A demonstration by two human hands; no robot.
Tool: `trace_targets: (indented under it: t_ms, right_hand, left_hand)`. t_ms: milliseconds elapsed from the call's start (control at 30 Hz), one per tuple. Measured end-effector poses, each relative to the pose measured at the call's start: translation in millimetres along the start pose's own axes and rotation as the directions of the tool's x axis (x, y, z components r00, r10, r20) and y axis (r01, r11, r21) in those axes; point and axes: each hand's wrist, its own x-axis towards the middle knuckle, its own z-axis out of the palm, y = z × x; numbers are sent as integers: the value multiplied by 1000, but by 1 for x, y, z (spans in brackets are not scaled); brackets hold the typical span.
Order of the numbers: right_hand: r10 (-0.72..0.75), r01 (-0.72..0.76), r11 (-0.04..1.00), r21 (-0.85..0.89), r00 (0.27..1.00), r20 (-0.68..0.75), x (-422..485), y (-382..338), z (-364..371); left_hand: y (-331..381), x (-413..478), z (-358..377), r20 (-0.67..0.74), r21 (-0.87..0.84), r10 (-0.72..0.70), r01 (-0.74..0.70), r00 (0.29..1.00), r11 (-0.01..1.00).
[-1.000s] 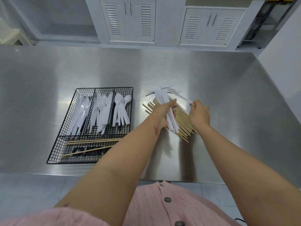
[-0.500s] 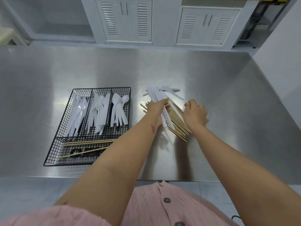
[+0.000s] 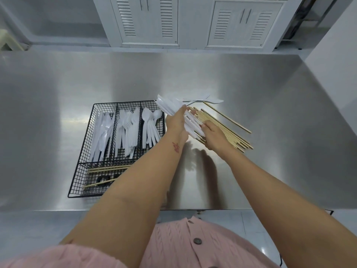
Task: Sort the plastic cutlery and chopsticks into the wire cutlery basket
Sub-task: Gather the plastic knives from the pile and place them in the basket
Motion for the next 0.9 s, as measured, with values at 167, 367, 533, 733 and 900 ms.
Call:
trace_targets:
  t_ms: [167, 367, 533, 733, 900]
  right_hand:
    - [38, -50, 989, 141, 996, 85, -6, -11, 16]
    - [-68, 27, 980, -197, 976, -205, 20, -9, 22]
    - [-183, 21, 891, -453, 931, -316, 69, -13, 7]
    - [-250, 68, 607, -792, 962, -110, 118, -19, 1]
    - [-319, 174, 473, -864, 948, 16, 153, -14, -5]
  left_hand:
    - [14, 2, -16, 6, 30, 17, -17, 1000, 999]
    - [28, 19, -35, -59, 114, -8, 15, 998, 993]
    - [36, 30, -33, -36, 164, -41, 46, 999, 985]
    - [41, 43, -22, -24, 186, -41, 45, 999, 981]
    - [37, 53, -6, -21, 140, -81, 83, 996, 987]
